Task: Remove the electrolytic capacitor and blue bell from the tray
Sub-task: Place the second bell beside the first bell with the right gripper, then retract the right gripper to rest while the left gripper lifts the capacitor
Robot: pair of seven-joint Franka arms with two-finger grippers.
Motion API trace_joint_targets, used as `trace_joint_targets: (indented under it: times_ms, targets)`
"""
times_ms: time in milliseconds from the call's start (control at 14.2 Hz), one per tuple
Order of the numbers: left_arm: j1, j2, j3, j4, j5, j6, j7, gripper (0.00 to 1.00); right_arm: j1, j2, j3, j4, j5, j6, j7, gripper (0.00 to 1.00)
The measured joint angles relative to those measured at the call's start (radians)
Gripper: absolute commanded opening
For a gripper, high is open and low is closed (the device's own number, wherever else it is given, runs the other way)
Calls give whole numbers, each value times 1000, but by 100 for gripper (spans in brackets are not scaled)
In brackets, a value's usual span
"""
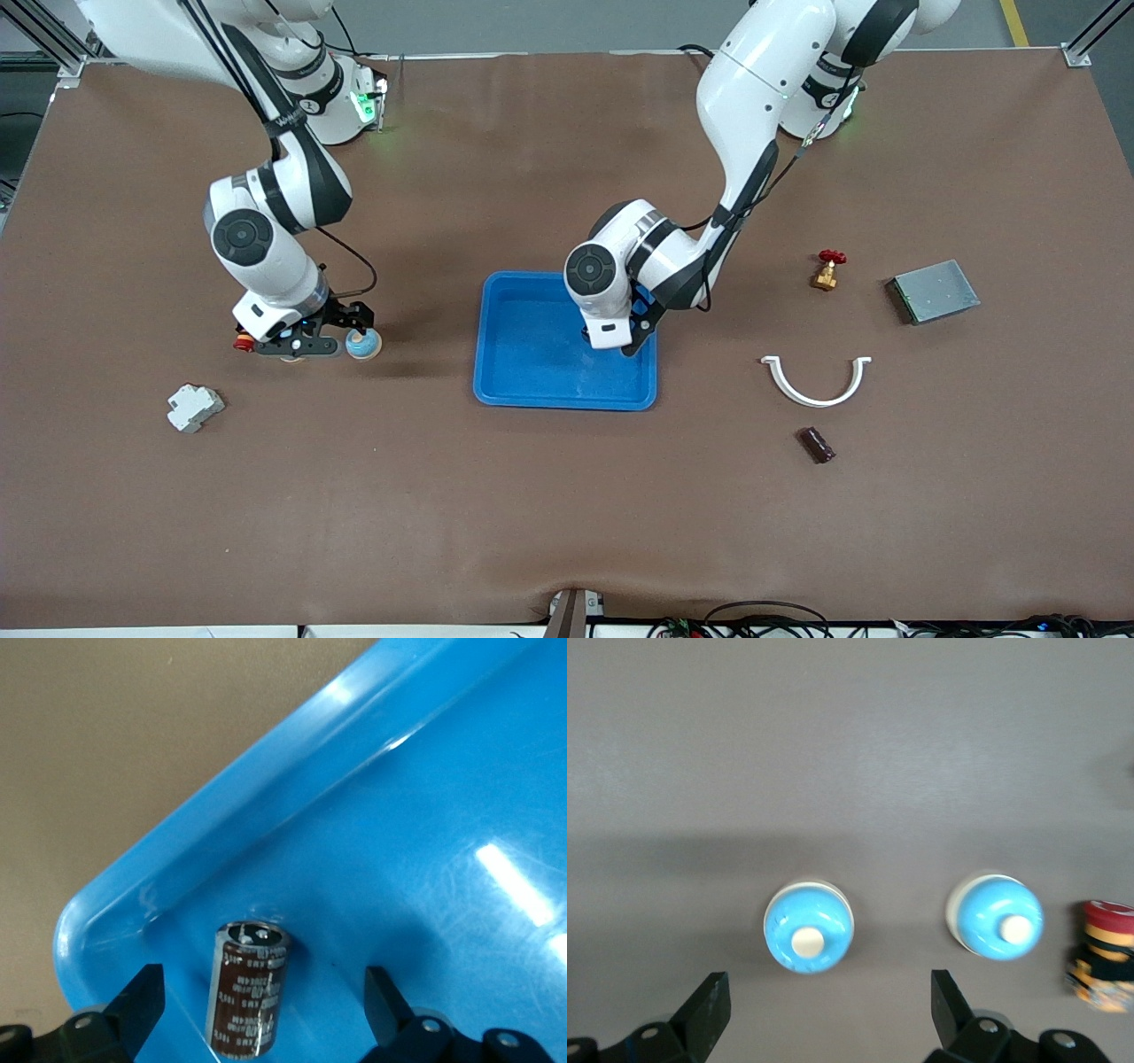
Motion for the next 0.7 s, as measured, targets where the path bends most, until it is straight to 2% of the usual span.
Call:
trace_joint_targets:
  times_ms: [70, 141, 211, 423, 564, 705]
  targets:
    - [0, 0, 0, 0, 0, 1, 0, 100, 0, -18, 1, 13, 0, -42, 0, 100]
    - [0, 0, 0, 0, 0, 2, 0, 94, 0, -30, 2, 33, 0, -85, 0, 100]
    - [0, 0, 0, 0, 0, 3, 0, 78, 0, -37, 2, 56, 0, -122, -1, 100]
    - [1, 1, 1, 0, 0, 13, -2, 44, -2, -41, 0, 145, 23, -224, -1, 100]
    - [2, 1, 1, 1, 0, 18, -2, 14, -7, -42, -3, 248, 60, -340, -1, 100]
    - [3, 1, 1, 1, 0, 18, -2, 0, -12, -44, -5, 367, 70, -462, -4, 100]
